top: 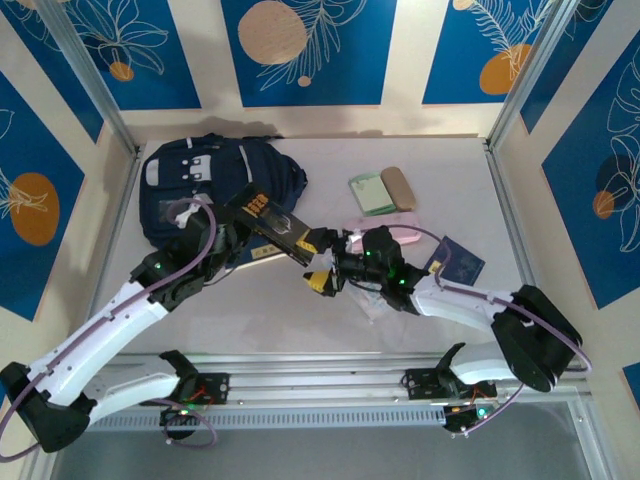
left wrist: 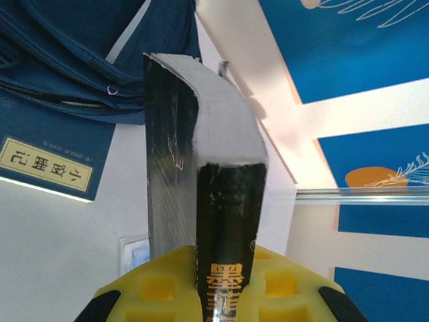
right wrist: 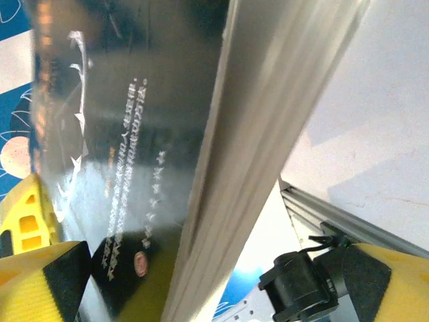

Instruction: Pack the student bag

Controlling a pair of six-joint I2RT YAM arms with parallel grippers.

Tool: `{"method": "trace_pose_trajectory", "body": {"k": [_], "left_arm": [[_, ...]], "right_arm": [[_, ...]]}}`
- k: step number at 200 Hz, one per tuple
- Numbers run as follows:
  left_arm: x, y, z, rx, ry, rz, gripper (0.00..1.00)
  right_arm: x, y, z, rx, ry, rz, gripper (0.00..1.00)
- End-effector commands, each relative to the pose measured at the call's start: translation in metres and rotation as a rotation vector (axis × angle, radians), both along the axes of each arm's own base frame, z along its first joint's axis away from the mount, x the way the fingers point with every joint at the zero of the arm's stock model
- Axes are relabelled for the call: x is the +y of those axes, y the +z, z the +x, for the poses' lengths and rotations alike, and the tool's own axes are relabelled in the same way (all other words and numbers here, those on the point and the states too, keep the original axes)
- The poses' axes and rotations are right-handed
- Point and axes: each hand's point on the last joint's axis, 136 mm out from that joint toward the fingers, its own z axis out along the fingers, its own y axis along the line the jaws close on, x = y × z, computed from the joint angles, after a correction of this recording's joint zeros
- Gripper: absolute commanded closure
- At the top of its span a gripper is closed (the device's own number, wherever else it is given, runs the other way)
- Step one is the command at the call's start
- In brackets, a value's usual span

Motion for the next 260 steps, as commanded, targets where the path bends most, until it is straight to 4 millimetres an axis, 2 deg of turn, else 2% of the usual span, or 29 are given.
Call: {"method": "trace_pose_trajectory", "body": {"k": [1, 34, 50, 72, 83, 115, 133, 157, 183, 204, 213, 227, 235, 246, 260], "left_arm": [[0.01, 0.036, 0.007, -0.101, 0.087, -0.134, 1.0], [0.012, 0.037, 0.007, -0.106, 0.106, -0.158, 1.0], [0.013, 0.035, 0.006, -0.106, 0.107, -0.164, 1.0], [0.017, 0.028, 0.002, -0.094, 0.116, -0.174, 1.0], [0.019, 0.023, -0.001, -0.085, 0.12, -0.175, 1.0], [0.029, 0.007, -0.013, -0.053, 0.134, -0.175, 1.0], [0.03, -0.004, -0.019, -0.026, 0.124, -0.191, 1.0], [0.026, -0.018, -0.025, 0.009, 0.096, -0.202, 1.0], [0.023, -0.03, -0.03, 0.039, 0.074, -0.212, 1.0], [0.022, -0.037, -0.036, 0.063, 0.046, -0.186, 1.0], [0.025, -0.038, -0.039, 0.068, 0.039, -0.161, 0.85], [0.029, -0.038, -0.044, 0.057, 0.012, -0.112, 0.53], [0.031, -0.039, -0.047, 0.051, -0.006, -0.078, 0.38], [0.034, -0.039, -0.052, 0.039, -0.04, -0.023, 0.24], [0.036, -0.044, -0.057, 0.046, -0.083, 0.03, 0.11]], "right_arm": [[0.015, 0.029, 0.0, -0.019, 0.013, 0.09, 0.03], [0.02, 0.026, 0.006, -0.013, -0.017, 0.1, 0.08], [0.022, 0.026, 0.017, -0.011, -0.053, 0.111, 0.11], [0.02, 0.031, 0.031, -0.023, -0.104, 0.136, 0.2], [0.017, 0.034, 0.037, -0.036, -0.12, 0.141, 0.26], [-0.006, 0.034, 0.049, -0.075, -0.208, 0.084, 0.57], [-0.014, 0.03, 0.054, -0.083, -0.232, 0.016, 0.62], [-0.016, 0.034, 0.062, -0.11, -0.238, 0.022, 0.66], [-0.012, 0.04, 0.064, -0.158, -0.221, 0.023, 0.88], [-0.011, 0.045, 0.062, -0.221, -0.203, -0.003, 1.0], [-0.013, 0.047, 0.061, -0.252, -0.198, -0.021, 1.0], [-0.019, 0.05, 0.058, -0.297, -0.192, -0.044, 1.0], [-0.023, 0.051, 0.056, -0.32, -0.188, -0.054, 1.0], [-0.029, 0.05, 0.053, -0.339, -0.188, -0.061, 1.0], [-0.033, 0.053, 0.049, -0.377, -0.166, -0.041, 1.0]]}}
